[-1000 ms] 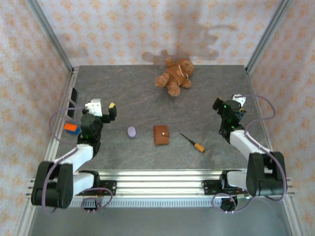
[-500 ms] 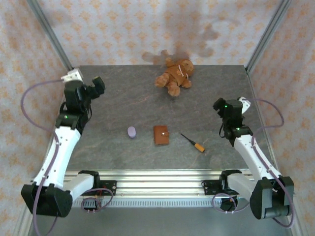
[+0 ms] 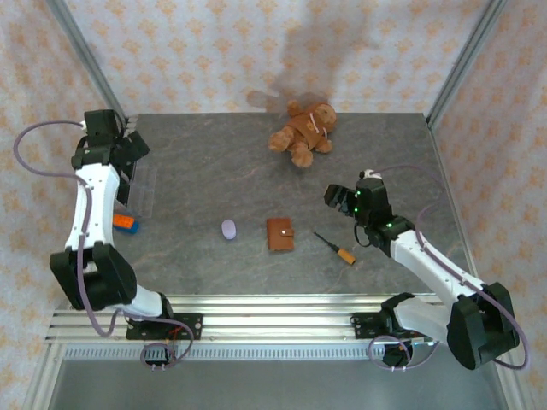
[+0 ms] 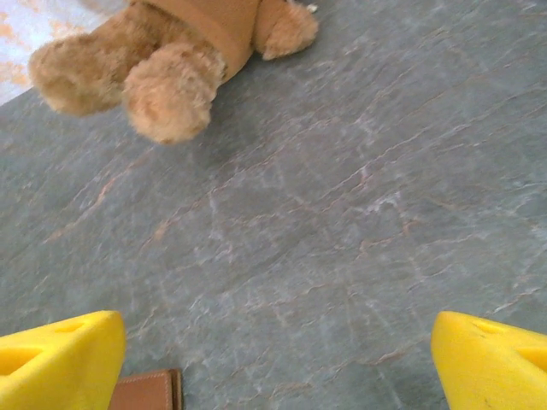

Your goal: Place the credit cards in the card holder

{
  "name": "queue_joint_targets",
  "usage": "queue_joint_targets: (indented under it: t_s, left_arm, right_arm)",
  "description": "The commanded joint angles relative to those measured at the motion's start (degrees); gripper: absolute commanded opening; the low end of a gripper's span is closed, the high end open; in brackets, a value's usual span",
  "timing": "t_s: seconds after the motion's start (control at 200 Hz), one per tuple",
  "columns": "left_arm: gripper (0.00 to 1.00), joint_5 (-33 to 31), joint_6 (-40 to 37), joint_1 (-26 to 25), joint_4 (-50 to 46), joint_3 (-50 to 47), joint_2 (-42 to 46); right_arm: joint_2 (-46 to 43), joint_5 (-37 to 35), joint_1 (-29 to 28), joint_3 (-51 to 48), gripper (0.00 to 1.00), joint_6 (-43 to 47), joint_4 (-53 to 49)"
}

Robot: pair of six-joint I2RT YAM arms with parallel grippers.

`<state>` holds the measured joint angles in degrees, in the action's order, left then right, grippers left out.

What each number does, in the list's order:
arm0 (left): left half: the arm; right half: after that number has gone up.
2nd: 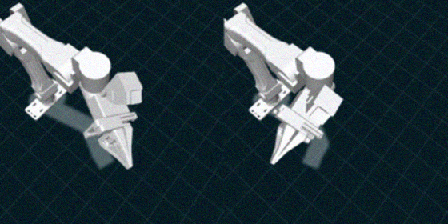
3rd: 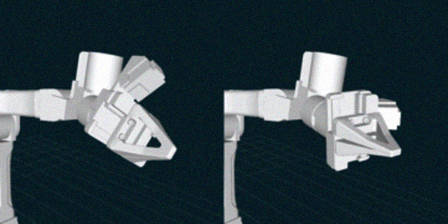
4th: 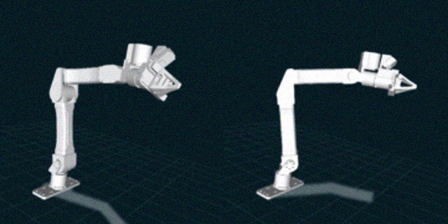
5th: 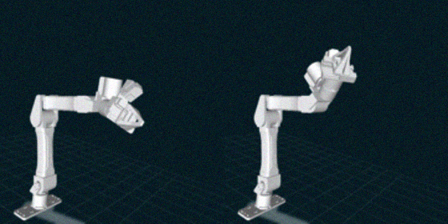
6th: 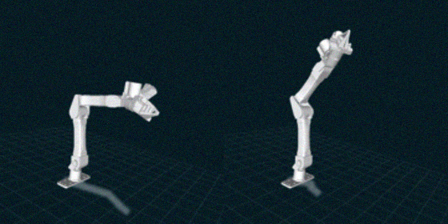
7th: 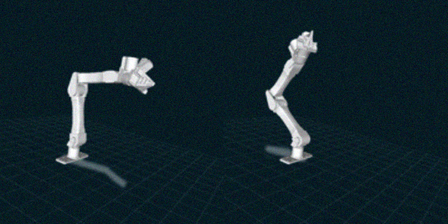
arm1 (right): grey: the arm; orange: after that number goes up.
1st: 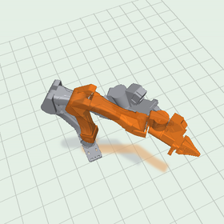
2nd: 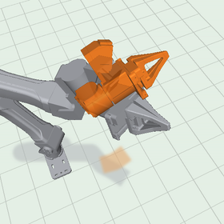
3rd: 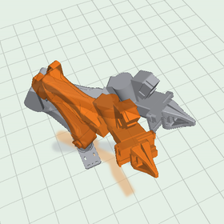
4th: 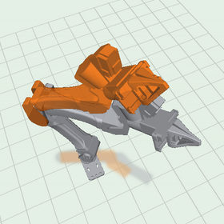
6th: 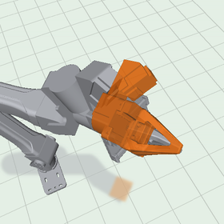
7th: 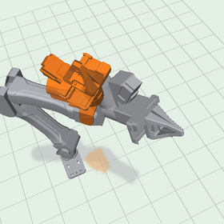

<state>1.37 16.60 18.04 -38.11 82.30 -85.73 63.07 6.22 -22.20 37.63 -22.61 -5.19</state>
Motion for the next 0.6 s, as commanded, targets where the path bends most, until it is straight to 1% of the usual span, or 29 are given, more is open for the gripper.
queue_joint_targets:
  t_s: [0.0,0.135,0.215,0.295,0.35,0.375,0.481,0.536,0.596]
  left_arm:
    - [0.90,1.22,-2.80,2.57,-2.63,3.90,-4.73]
    - [0.70,-0.04,-4.40,3.36,-6.56,11.19,-13.33]
    - [0.67,-0.46,-5.25,3.73,-7.90,14.73,-17.09]
    - [0.59,-1.87,-6.01,4.41,-10.20,18.98,-20.51]
    - [0.58,-2.07,-6.13,5.01,-11.86,21.72,-22.41]
    - [0.57,-2.15,-6.17,5.28,-11.86,22.26,-22.90]
    - [0.44,-1.39,-5.17,6.86,-10.69,23.20,-23.25]
    - [0.39,-0.42,-4.36,8.13,-10.52,24.05,-25.54]
    - [0.38,0.39,-4.05,9.35,-10.85,24.80,-26.61]
  right_arm:
    - [-0.18,2.21,-0.58,3.88,0.92,2.00,-3.50]
    - [-1.90,2.49,-0.70,5.38,0.92,3.09,-5.89]
    - [-2.38,2.48,-0.66,6.64,0.92,3.15,-7.97]
    - [-3.41,2.01,-0.82,7.31,0.92,2.84,-9.73]
    - [-4.23,1.90,-0.90,6.88,0.92,2.66,-9.61]
    - [-4.47,1.95,-0.83,6.81,0.92,2.65,-9.83]
    - [-4.80,1.88,-0.94,7.85,0.92,2.92,-12.50]
    - [-5.18,1.81,-0.92,8.05,0.92,2.90,-13.30]
    - [-5.33,2.06,-0.92,7.76,0.92,2.97,-13.36]
